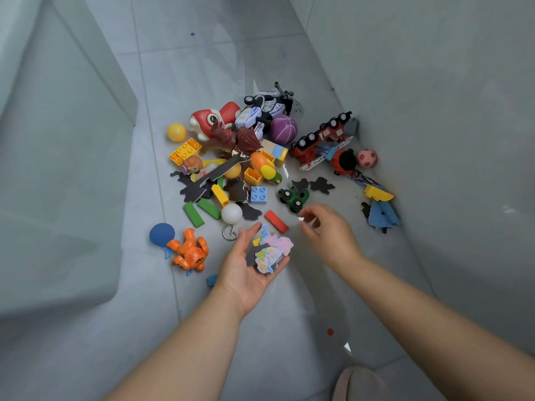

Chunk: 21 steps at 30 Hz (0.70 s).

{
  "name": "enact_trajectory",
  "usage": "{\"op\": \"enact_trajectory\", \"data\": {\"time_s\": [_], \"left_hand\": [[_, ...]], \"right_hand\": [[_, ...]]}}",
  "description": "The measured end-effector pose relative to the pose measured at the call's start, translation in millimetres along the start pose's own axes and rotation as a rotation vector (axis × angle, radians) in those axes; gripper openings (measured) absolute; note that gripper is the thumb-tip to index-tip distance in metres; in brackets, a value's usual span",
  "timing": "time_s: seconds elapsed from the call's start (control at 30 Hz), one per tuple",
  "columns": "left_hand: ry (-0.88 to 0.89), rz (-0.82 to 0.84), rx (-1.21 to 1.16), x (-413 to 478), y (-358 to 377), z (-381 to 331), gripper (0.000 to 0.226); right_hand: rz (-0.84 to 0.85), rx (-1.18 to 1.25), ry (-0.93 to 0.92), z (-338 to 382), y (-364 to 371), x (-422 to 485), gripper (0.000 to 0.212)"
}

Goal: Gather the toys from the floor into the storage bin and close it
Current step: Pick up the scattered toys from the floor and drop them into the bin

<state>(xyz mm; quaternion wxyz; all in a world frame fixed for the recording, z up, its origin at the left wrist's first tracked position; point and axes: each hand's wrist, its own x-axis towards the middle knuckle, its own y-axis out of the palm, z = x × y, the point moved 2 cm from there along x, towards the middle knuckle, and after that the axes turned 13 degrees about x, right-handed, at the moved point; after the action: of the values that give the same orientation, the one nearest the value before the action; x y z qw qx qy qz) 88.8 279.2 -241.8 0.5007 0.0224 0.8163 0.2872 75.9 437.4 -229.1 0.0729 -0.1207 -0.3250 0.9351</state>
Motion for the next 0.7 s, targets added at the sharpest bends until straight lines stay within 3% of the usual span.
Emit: {"op": "enact_trajectory", "data": {"time_s": [0.1,0.2,0.33,0.47,0.6,0.67,0.7], "left_hand": [[0.012,-0.033,0.002,-0.1,-9.9,-1.2,0.040],[0.020,-0.059,-0.016,-3.1,-16.2,-4.8,0.050],[0.022,-0.059,-0.072,-6.2,-25.0,-8.3,0.057],[0.048,-0.017,-0.088,-9.7,-31.2,-13.9,0.052],[0.109,-0.031,-0.081,-19.6,-37.1,-27.7,0.024],[0.148,-0.022,-0.071,-26.4,-41.6,-38.2,0.020],[0.170,-0.014,-0.071,-29.8,-44.3,-44.3,0.021]], "right_hand": [[0.211,-0.225,0.055,-5.2,28.8,8.6,0.034],[0.205,-0.304,0.046,-4.1,42.8,13.4,0.026],[0.064,0.117,0.114,1.4,29.1,5.8,0.013],[0.265,0.167,-0.123,35.0,34.6,-29.7,0.020],[0.025,0.292,-0.057,28.5,36.8,-29.1,0.010],[0.183,0.095,-0.069,22.3,51.1,-34.2,0.009],[0.349,-0.026,-0.084,21.3,64.7,-40.6,0.027]]}}
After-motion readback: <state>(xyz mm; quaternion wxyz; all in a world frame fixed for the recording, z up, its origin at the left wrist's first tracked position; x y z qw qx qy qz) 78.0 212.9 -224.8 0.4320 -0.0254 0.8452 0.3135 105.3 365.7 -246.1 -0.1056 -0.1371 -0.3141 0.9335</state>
